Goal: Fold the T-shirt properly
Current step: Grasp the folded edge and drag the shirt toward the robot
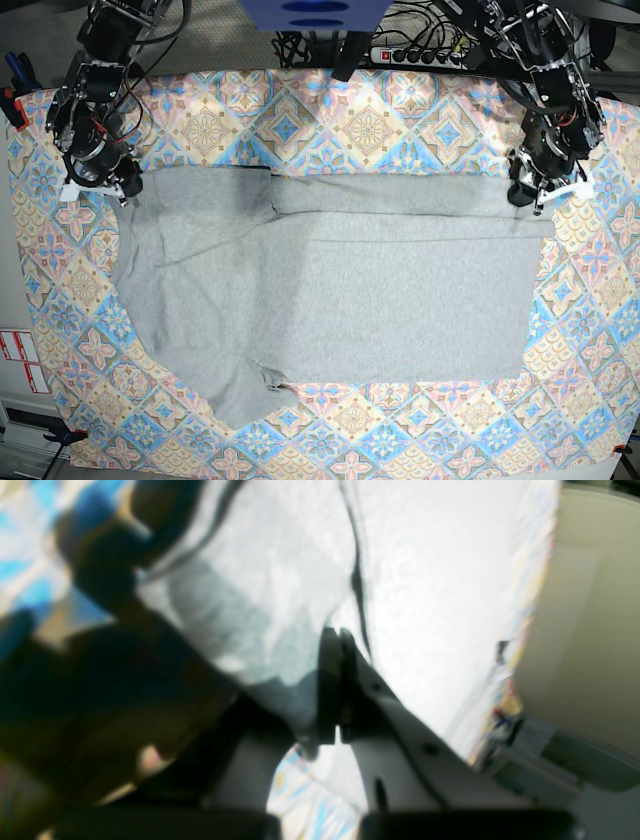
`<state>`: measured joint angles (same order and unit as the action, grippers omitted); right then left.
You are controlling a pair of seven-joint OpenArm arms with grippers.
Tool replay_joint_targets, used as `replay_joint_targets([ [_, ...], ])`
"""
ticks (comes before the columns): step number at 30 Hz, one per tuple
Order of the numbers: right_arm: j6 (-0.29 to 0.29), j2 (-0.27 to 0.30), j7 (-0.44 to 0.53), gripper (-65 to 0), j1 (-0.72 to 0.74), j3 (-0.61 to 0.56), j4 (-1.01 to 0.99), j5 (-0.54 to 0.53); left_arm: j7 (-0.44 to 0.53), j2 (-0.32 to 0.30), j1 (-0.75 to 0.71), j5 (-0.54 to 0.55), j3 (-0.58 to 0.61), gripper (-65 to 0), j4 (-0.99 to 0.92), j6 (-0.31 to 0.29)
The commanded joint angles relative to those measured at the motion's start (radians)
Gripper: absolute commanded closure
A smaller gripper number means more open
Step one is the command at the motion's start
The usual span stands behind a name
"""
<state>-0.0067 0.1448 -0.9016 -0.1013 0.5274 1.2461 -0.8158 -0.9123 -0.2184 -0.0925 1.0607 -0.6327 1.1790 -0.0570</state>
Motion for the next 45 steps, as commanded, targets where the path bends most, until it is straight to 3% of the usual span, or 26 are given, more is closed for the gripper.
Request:
replay_joint_targets([
  [1, 0.003, 0.017, 0.006, 0.0, -0.015, 0.010, 0.034, 0.003, 0.002, -0.017, -0.008, 0.017, -0.005, 0.0, 0.031, -0.010],
  [6, 0.003, 0.017, -0.001, 0.0, -0.114, 0.067, 0.125, -0.001, -0.001, -0.014, -0.118, 0.017, -0.005, 0.0, 0.123, -0.010],
  [13, 0.003, 0.019, -0.001, -0.2, -0.249, 0.073, 0.151, -0.098, 0.002, -0.013, -0.261, 0.017, -0.006, 0.0, 0.229, -0.011],
  [25, 0.003, 0.019, 0.000, -0.6, -0.277, 0.072, 0.151, -0.098, -0.003, 0.015, -0.301, 0.017, -0.006, 0.0, 0.233, -0.011],
  [27, 0.003, 0.019, 0.002, -3.7, -0.278, 0.073, 0.151, -0.098, -0.003, 0.015, -0.301, 0.017, -0.006, -0.2, 0.233, -0.010],
  [29, 0.004, 0.019, 0.000, -10.1, -0.280, 0.078, 0.151, -0.098, -0.003, 0.015, -0.301, 0.017, -0.006, -5.7, 0.233, -0.010],
  [33, 0.007, 0.016, -0.001, -21.8, -0.282, 0.135, 0.148, -0.098, -0.003, 0.014, -0.321, 0.019, -0.008, -23.4, 0.233, -0.008],
  [36, 0.007, 0.017, -0.001, -23.2, -0.282, 0.145, 0.146, -0.098, -0.003, 0.014, -0.327, 0.019, -0.008, -36.5, 0.233, -0.008],
  [38, 0.007, 0.017, -0.001, -22.1, -0.282, 0.164, 0.143, -0.098, -0.003, 0.014, -0.344, 0.025, -0.009, -41.7, 0.235, -0.008],
  [45, 0.007, 0.016, -0.001, -21.5, -0.288, 0.228, 0.142, -0.098, -0.003, 0.012, -0.373, 0.068, -0.115, -43.3, 0.235, -0.008],
])
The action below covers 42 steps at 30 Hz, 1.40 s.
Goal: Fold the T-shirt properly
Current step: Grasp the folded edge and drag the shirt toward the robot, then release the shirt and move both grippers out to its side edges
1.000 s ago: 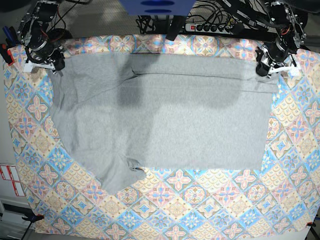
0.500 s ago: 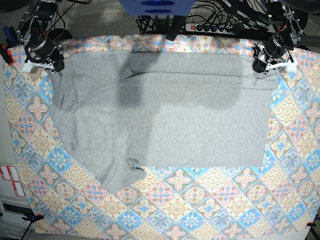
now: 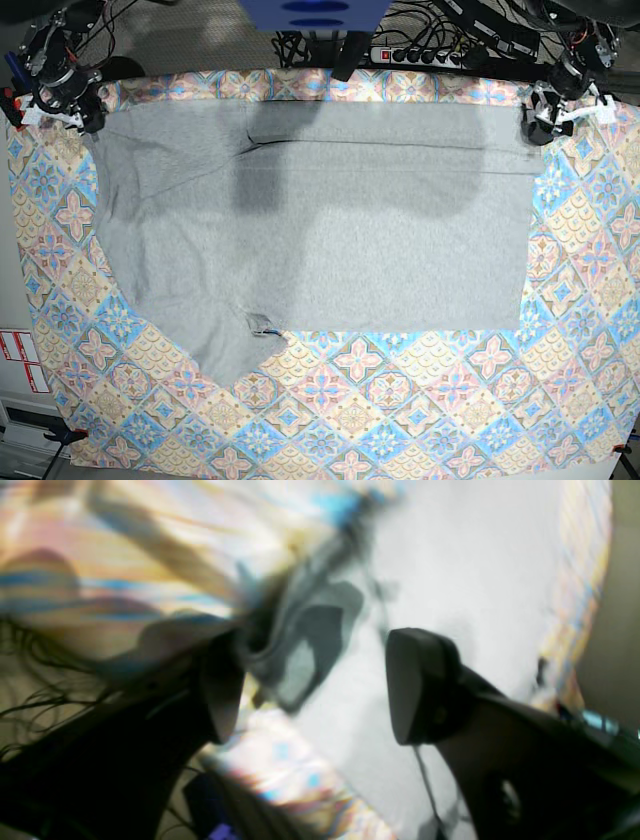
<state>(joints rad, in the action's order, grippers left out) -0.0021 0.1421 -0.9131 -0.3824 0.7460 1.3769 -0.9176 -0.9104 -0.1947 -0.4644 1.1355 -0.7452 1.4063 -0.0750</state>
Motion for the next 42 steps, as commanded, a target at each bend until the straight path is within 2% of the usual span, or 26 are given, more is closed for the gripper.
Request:
replay_joint_targets([
  [1, 0.003, 0.018, 0.010, -21.5, -0.007, 0.016, 0.011, 0.004, -0.005, -0.012, -0.001, -0.001, -0.018, -43.3, 0.008, 0.010],
  [7, 0.003, 0.018, 0.010, -21.7, -0.002, 0.048, 0.020, 0.004, -0.071, -0.015, 0.066, -0.001, -0.109, -43.3, 0.008, 0.010],
  [10, 0.003, 0.018, 0.010, -21.7, -0.002, 0.050, 0.022, 0.004, -0.080, -0.016, 0.106, 0.002, -0.112, -43.3, 0.008, 0.010],
  [16, 0.003, 0.020, 0.010, -21.8, 0.013, 0.123, 0.022, 0.004, -0.080, -0.045, 0.183, -0.004, -0.112, -43.3, 0.008, 0.010],
  [21, 0.003, 0.023, 0.010, -21.8, 0.056, 0.137, 0.022, 0.005, -0.079, -0.085, 0.249, -0.005, -0.107, -43.3, 0.006, 0.010],
  [23, 0.003, 0.043, 0.010, -21.8, 0.075, 0.132, 0.022, 0.005, -0.079, -0.110, 0.289, -0.019, -0.093, -43.3, 0.006, 0.010],
  [27, 0.003, 0.060, 0.004, -21.8, 0.116, 0.109, 0.026, 0.005, -0.075, -0.130, 0.367, -0.097, -0.035, -43.3, 0.006, 0.010],
  [33, 0.003, 0.083, -0.041, -21.8, 0.194, -0.003, 0.088, 0.005, -0.075, -0.130, 0.525, -0.298, 0.028, -43.4, -0.002, 0.007],
  [42, 0.001, 0.129, -0.042, -21.8, 0.294, -0.245, 0.103, 0.005, -0.069, -0.142, 0.783, -0.533, 0.214, -43.4, -0.206, 0.004],
])
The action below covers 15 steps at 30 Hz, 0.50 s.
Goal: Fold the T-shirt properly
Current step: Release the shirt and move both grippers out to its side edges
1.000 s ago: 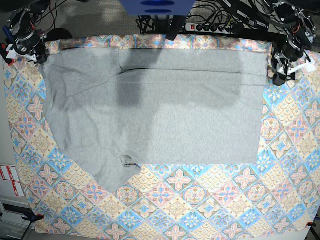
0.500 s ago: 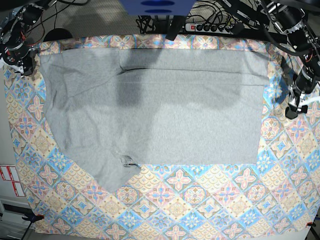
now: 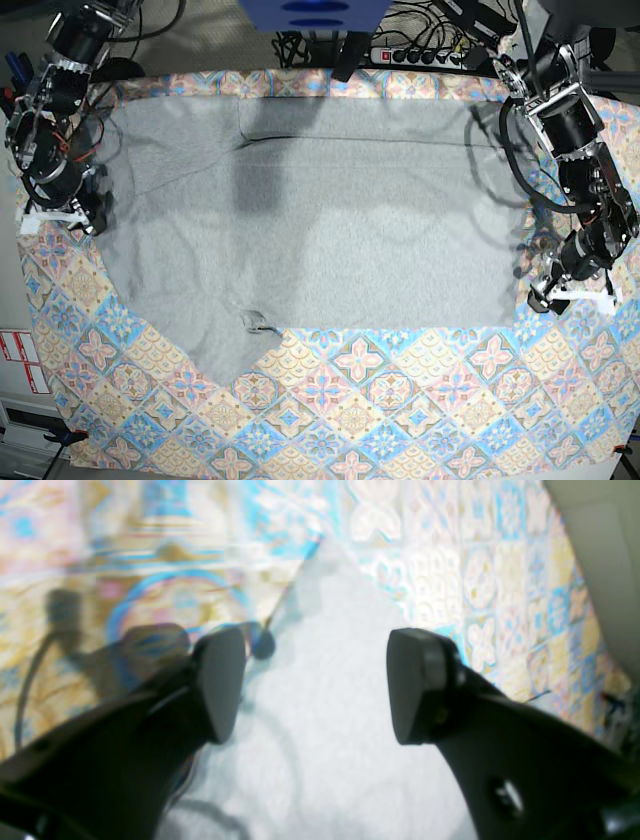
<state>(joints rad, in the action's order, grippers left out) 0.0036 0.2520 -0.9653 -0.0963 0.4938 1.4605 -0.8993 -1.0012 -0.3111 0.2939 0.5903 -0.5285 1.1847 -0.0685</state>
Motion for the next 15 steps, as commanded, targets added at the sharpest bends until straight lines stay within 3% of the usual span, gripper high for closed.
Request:
replay_joint_targets([
  [1, -0.004, 0.020, 0.010, -21.8, 0.022, -0.013, 0.019, -0.013, 0.035, -0.027, 0.049, -0.005, 0.018, -43.4, -0.015, -0.003],
  [7, -0.004, 0.031, 0.010, -21.8, 0.068, -0.109, 0.018, -0.013, 0.169, -0.033, 0.129, -0.062, 0.094, -43.4, -0.180, -0.003],
  [15, -0.006, 0.031, 0.009, -21.8, 0.068, -0.119, 0.018, -0.013, 0.328, -0.033, 0.210, -0.079, 0.097, -43.4, -0.440, -0.006],
])
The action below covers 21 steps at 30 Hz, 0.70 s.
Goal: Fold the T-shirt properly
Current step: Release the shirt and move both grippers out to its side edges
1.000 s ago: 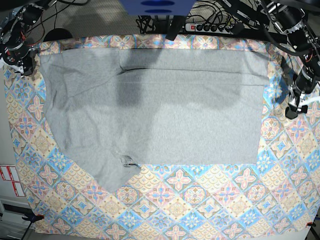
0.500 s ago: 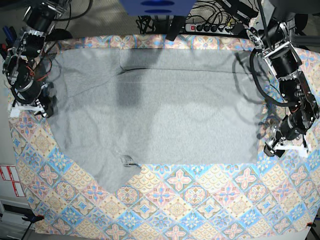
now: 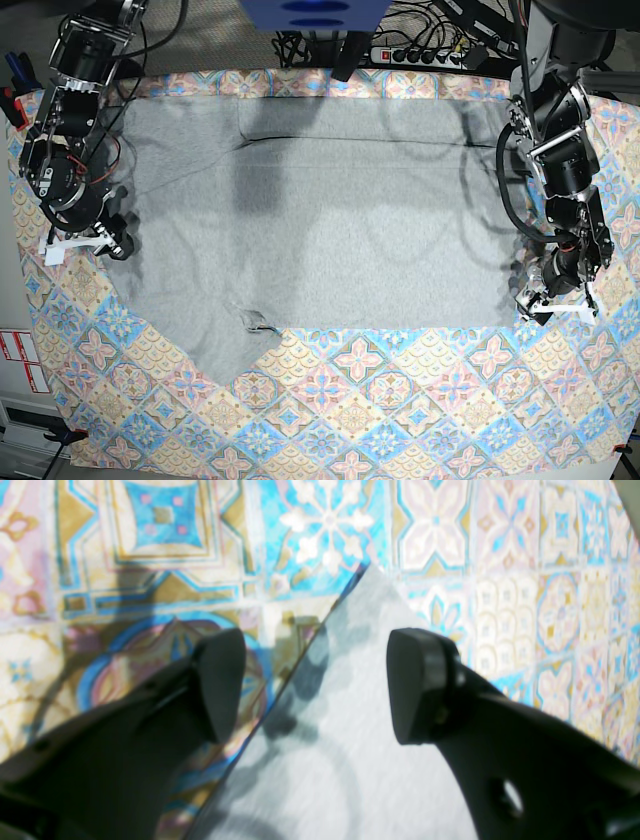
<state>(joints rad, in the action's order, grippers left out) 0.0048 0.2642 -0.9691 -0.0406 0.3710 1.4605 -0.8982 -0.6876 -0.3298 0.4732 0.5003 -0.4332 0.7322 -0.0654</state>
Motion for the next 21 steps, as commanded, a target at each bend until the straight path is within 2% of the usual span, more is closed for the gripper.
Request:
replay_joint_targets([
  [1, -0.007, 0.017, 0.012, -21.8, 0.011, 0.004, 0.018, -0.014, 0.032, -0.015, 0.037, 0.011, 0.006, -43.4, -0.007, -0.009],
  [8, -0.007, 0.017, 0.011, -21.8, 0.008, 0.004, 0.058, -0.014, 0.124, -0.009, 0.042, 0.014, 0.211, -43.4, -0.046, -0.007],
  [12, -0.007, 0.017, 0.011, -21.8, -0.022, 0.012, 0.101, -0.014, 0.142, 0.018, 0.035, 0.018, 0.218, -43.4, -0.113, -0.004],
  [21, -0.009, 0.019, 0.011, -21.8, -0.029, 0.013, 0.107, -0.014, 0.161, 0.016, 0.015, 0.022, 0.219, -43.4, -0.127, -0.001],
])
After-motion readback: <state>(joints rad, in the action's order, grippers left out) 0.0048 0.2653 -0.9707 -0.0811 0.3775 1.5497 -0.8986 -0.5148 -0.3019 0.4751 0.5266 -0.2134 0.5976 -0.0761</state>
